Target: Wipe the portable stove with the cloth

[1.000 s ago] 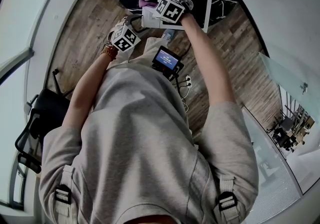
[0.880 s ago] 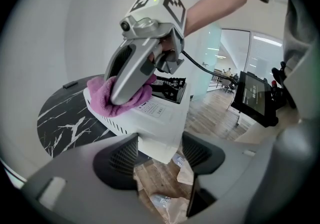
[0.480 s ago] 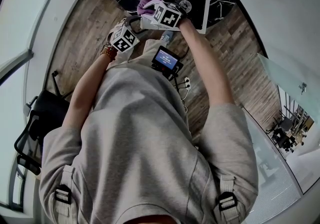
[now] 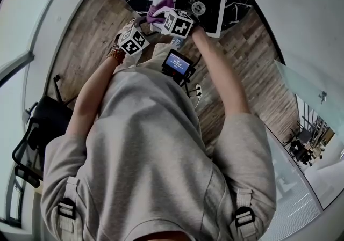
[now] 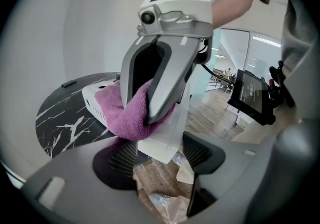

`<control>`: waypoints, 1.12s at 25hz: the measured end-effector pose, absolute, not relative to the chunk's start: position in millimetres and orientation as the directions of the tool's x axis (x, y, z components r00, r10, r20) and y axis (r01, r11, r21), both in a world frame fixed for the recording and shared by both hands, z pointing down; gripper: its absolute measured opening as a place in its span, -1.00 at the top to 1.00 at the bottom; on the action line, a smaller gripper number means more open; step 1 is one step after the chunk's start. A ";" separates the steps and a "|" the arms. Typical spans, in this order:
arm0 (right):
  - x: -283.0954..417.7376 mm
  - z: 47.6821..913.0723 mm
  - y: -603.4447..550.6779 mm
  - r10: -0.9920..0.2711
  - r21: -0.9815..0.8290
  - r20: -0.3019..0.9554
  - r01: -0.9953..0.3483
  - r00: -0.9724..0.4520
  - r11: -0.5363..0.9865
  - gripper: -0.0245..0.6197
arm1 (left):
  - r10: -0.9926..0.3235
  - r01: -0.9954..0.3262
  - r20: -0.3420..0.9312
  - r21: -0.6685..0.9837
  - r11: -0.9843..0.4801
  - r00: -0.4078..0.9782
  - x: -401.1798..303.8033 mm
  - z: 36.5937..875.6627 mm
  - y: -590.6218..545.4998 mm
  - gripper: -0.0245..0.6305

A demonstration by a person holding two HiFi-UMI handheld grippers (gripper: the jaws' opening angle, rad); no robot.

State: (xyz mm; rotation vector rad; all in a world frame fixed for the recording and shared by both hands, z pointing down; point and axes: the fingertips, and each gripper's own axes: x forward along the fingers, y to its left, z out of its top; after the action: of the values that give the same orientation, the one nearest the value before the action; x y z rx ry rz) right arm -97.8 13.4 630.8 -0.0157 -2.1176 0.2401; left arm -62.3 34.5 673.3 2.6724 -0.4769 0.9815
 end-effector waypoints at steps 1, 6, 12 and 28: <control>-98.2 631.1 15.1 0.110 -0.180 0.840 -0.082 -0.531 0.980 0.70 | -0.215 -0.388 0.661 0.124 -0.914 0.719 -62.5 673.3 34.6 0.06; -98.7 629.9 21.1 0.117 -0.192 0.836 -0.086 -0.536 0.978 0.70 | -0.216 -0.388 0.662 0.124 -0.913 0.718 -62.7 672.2 35.2 0.06; -98.6 631.6 26.3 0.123 -0.204 0.833 -0.093 -0.539 0.975 0.70 | -0.215 -0.389 0.664 0.124 -0.913 0.716 -62.1 673.4 34.9 0.06; -99.1 633.8 41.3 0.177 -0.287 0.804 -0.111 -0.567 0.951 0.70 | -0.204 -0.385 0.681 0.123 -0.915 0.703 -62.7 674.1 33.4 0.06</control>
State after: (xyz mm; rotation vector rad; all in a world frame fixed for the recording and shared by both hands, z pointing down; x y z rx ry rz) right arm -99.1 41.3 633.8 -0.0465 -2.1408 0.3801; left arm -62.7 33.4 674.1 2.6564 -0.4689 1.0163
